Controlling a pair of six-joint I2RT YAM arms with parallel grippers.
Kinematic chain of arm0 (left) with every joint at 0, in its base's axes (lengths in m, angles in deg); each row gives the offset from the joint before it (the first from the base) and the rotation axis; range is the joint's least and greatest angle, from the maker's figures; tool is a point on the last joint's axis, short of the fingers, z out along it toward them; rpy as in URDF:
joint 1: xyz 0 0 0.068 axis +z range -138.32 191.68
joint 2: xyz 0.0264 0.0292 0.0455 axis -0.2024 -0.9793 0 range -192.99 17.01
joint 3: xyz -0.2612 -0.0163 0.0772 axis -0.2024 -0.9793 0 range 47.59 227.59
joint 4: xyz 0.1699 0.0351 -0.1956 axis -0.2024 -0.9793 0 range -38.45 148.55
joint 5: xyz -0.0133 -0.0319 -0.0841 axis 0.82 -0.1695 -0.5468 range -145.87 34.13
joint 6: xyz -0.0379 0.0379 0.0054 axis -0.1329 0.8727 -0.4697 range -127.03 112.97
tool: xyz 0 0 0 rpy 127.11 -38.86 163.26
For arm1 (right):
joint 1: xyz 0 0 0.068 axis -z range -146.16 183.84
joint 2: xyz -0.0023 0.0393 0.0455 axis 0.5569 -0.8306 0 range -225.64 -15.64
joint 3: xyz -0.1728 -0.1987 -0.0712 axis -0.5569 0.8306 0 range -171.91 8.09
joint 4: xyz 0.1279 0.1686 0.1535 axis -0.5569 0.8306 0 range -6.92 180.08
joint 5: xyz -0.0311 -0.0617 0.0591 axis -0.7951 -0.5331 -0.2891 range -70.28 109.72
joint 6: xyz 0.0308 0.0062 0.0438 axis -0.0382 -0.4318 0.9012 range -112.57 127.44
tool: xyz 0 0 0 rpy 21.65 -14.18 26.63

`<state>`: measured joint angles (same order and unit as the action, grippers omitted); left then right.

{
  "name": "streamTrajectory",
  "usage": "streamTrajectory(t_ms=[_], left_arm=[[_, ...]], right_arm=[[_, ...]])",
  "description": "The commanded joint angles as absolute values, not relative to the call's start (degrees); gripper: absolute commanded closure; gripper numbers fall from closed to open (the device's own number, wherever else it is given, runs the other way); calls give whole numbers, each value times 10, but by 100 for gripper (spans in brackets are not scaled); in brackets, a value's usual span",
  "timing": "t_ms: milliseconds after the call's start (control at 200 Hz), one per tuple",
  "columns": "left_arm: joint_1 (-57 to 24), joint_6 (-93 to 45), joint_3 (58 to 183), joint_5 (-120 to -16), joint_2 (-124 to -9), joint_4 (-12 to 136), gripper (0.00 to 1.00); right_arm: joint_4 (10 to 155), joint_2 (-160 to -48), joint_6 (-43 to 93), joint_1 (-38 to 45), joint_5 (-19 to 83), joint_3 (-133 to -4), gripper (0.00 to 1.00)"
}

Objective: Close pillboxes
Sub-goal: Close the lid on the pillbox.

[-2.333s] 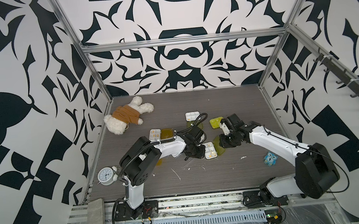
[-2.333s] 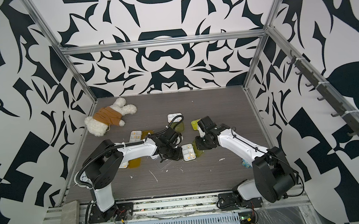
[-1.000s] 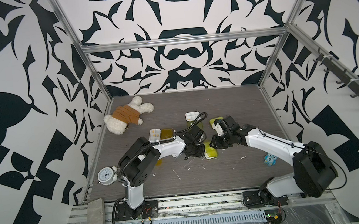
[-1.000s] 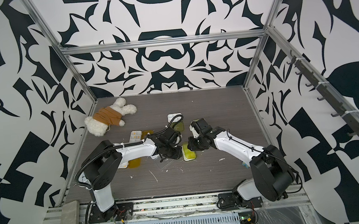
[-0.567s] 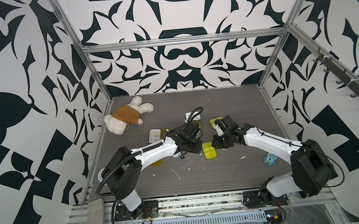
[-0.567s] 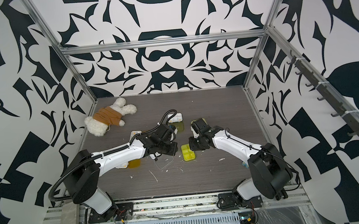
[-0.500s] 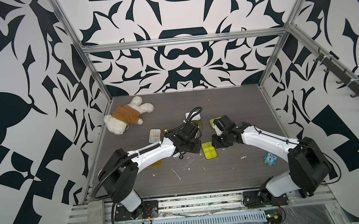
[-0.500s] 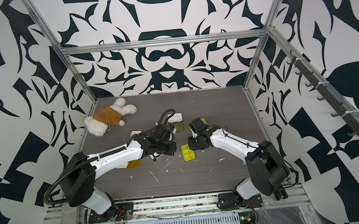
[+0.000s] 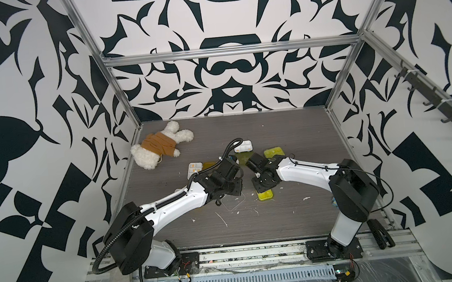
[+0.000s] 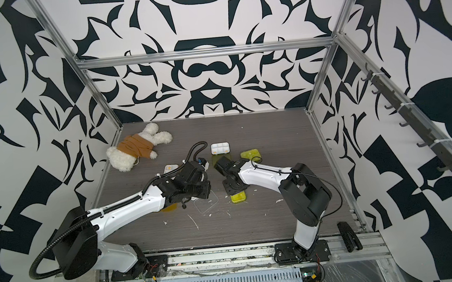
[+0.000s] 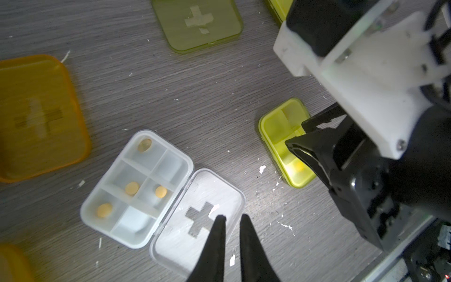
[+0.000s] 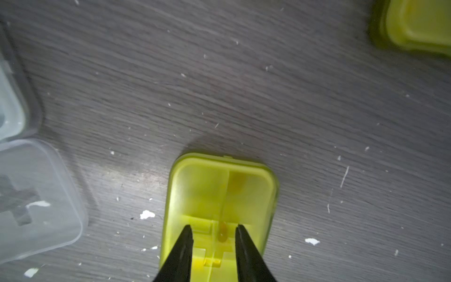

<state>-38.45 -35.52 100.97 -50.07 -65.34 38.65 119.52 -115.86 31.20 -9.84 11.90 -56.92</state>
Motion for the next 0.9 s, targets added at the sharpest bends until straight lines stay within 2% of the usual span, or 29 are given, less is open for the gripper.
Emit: streamTrajectory(t_ms=[0,240,785,895], left_arm=[[-382,-360,1004,-500,-659,393,84],[-379,-359,1000,-498,-658,408,84],[-374,-365,986,-504,-659,420,84],[-373,-366,985,-504,-658,420,84]], right_arm=[[1222,-1154,307,-100,94,-584,67],[1232,-1115,306,-100,100,-586,67],[1203,-1173,317,-102,104,-559,69],[1204,-1156,321,-104,102,-554,69]])
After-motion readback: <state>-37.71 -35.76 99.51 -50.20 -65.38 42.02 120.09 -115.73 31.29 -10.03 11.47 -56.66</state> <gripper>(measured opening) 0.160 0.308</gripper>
